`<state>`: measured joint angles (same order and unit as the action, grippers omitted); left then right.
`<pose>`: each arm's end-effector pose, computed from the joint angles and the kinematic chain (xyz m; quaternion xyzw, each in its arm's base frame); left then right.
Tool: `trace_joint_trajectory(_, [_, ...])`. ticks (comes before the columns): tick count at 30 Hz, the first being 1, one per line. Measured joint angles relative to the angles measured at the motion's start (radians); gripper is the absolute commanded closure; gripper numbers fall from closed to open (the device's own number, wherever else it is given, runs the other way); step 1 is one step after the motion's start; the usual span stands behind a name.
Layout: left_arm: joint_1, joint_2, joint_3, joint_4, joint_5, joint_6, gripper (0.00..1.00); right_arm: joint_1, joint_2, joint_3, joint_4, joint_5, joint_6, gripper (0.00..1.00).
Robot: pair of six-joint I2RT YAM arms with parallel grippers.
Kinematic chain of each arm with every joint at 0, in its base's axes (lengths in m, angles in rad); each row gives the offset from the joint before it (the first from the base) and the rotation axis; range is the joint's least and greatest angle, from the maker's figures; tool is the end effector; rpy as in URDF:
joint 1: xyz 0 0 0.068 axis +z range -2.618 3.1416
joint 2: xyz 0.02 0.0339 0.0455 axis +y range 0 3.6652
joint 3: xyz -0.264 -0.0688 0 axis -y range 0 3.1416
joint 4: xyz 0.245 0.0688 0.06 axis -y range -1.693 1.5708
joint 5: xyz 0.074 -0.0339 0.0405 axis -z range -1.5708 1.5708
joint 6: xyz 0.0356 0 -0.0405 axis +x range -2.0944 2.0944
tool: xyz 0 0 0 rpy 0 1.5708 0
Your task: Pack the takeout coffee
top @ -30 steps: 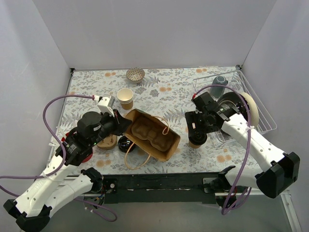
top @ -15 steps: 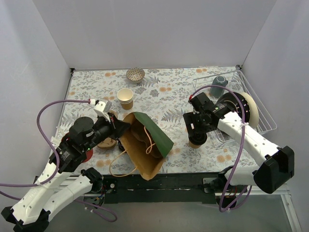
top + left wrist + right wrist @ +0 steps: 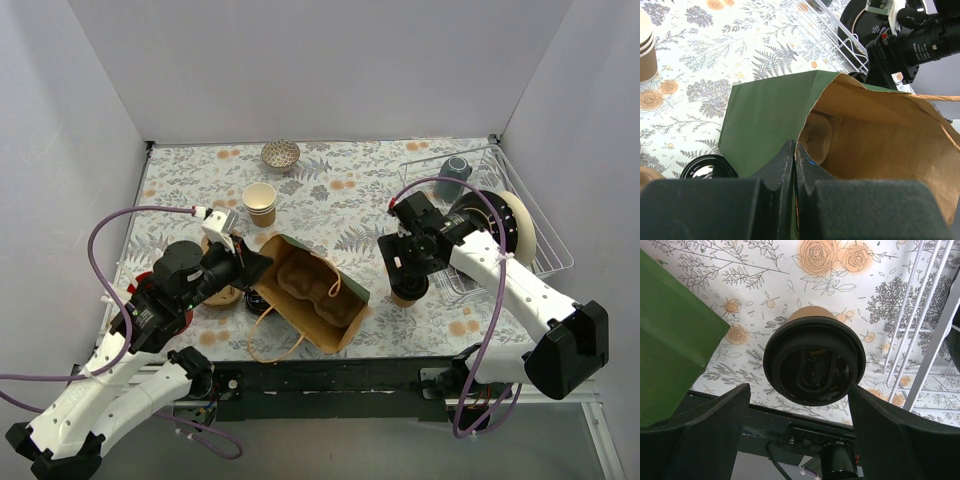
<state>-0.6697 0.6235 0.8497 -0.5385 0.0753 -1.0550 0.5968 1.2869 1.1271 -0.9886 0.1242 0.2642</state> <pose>0.1043 -0.0860 0.3474 -0.1329 0.7972 -0.4664 0.3596 0.2029 0.1325 0.2875 -0.1487 0.9646 0.0322 0.2155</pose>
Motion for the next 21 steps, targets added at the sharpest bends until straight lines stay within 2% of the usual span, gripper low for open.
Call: trace_joint_trajectory(21, [0.000, 0.048, 0.002, 0.000, -0.006, 0.001, 1.00, -0.016, 0.064, 0.050, -0.013, 0.008, -0.011, 0.08])
